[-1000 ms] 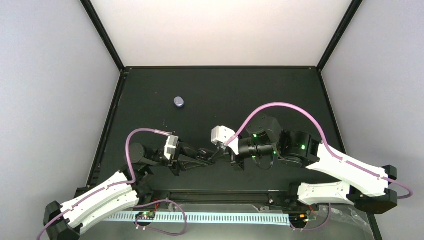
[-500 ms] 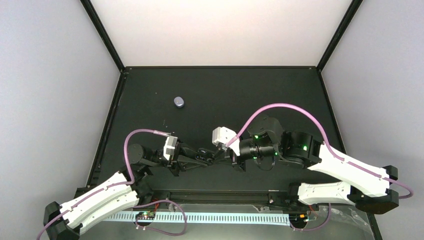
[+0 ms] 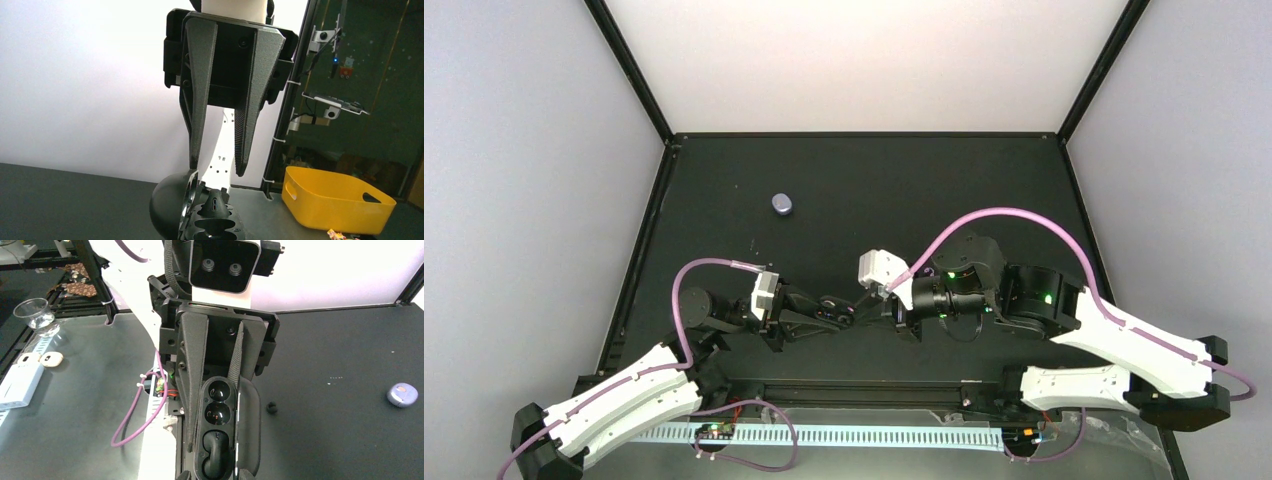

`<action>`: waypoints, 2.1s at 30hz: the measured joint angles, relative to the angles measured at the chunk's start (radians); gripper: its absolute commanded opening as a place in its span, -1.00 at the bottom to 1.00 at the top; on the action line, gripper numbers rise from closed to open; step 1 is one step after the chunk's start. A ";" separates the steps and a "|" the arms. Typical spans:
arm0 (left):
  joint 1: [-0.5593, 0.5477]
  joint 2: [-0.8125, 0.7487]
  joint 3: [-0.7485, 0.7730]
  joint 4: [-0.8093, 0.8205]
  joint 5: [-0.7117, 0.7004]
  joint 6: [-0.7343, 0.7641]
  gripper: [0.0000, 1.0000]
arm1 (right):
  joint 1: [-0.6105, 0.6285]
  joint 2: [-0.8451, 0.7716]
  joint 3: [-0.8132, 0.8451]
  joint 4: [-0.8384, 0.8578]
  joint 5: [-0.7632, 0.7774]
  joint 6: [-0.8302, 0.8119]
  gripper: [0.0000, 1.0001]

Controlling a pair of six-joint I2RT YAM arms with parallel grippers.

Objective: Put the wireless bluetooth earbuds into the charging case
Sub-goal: Place the earbud in the charging case, then pick up the earbud from the center of the board.

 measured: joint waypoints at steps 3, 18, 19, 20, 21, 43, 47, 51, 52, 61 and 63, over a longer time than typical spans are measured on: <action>-0.002 0.000 0.000 0.000 -0.002 0.000 -0.97 | 0.000 -0.001 0.000 0.003 0.011 0.003 -0.46; -0.006 0.000 0.000 -0.001 -0.019 0.000 -0.97 | 0.000 -0.016 -0.006 0.031 0.070 0.023 0.22; -0.006 0.000 0.000 -0.004 -0.023 0.000 -0.97 | 0.000 -0.019 -0.009 0.038 0.079 0.027 0.31; -0.006 -0.002 0.000 -0.008 -0.026 0.000 -0.97 | 0.000 -0.026 -0.015 0.048 0.092 0.029 0.36; -0.006 -0.008 0.000 -0.015 -0.032 0.000 -0.97 | 0.000 -0.033 -0.023 0.057 0.105 0.037 0.39; -0.007 -0.240 0.006 -0.296 -0.129 0.004 -0.97 | -0.305 0.428 -0.503 0.788 -0.099 0.507 0.29; -0.006 -0.258 0.011 -0.315 -0.131 0.008 -0.97 | -0.259 0.629 -0.361 0.840 -0.156 0.520 0.26; -0.007 -0.263 0.016 -0.329 -0.131 0.011 -0.97 | -0.229 0.787 -0.219 0.873 -0.201 0.526 0.25; -0.007 -0.263 0.016 -0.331 -0.131 0.012 -0.97 | -0.222 0.832 -0.175 0.877 -0.205 0.526 0.25; -0.006 -0.263 0.016 -0.351 -0.129 0.023 -0.97 | -0.192 1.064 0.005 0.849 -0.145 0.518 0.20; -0.007 -0.263 0.016 -0.351 -0.129 0.026 -0.97 | -0.190 1.087 0.024 0.837 -0.122 0.517 0.16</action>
